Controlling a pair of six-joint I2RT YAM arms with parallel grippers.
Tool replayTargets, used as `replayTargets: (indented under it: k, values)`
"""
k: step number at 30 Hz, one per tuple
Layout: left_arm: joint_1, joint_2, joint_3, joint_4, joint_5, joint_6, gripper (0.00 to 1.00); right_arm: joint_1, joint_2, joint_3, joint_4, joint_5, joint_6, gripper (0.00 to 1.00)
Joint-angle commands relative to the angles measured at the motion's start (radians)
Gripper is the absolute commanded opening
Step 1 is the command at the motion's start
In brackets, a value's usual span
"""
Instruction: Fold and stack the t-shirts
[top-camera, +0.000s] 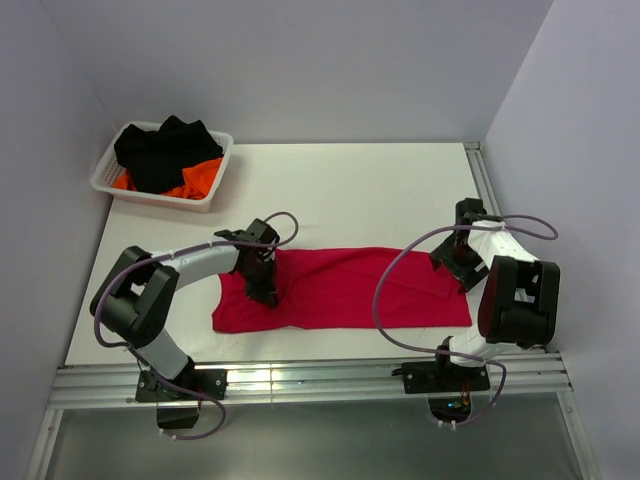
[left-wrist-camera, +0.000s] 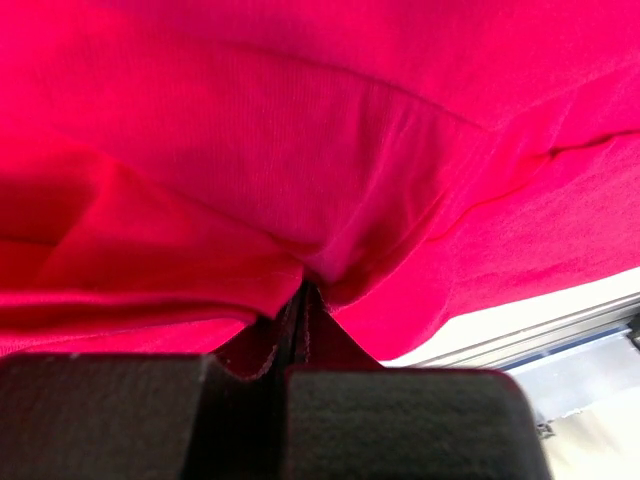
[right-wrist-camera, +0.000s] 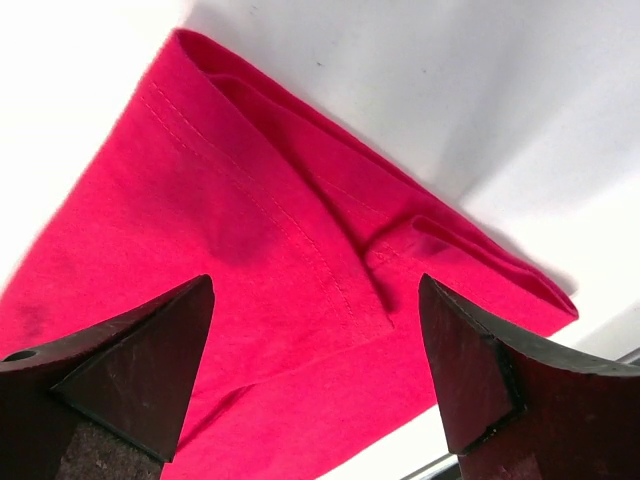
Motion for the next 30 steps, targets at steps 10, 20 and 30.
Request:
replayTargets:
  k: [10, 20, 30]
  values:
    - [-0.020, 0.095, -0.006, 0.080, -0.054, -0.044, 0.00, -0.009, -0.135, -0.120, -0.060, -0.061, 0.027, 0.87]
    - [-0.026, 0.125, -0.015, 0.111, -0.038, -0.047, 0.00, -0.006, -0.105, -0.113, -0.008, -0.124, 0.040, 0.65]
    - [-0.029, 0.127, -0.046, 0.143, -0.025, -0.050, 0.00, -0.006, -0.071, -0.125, 0.012, -0.072, 0.023, 0.52]
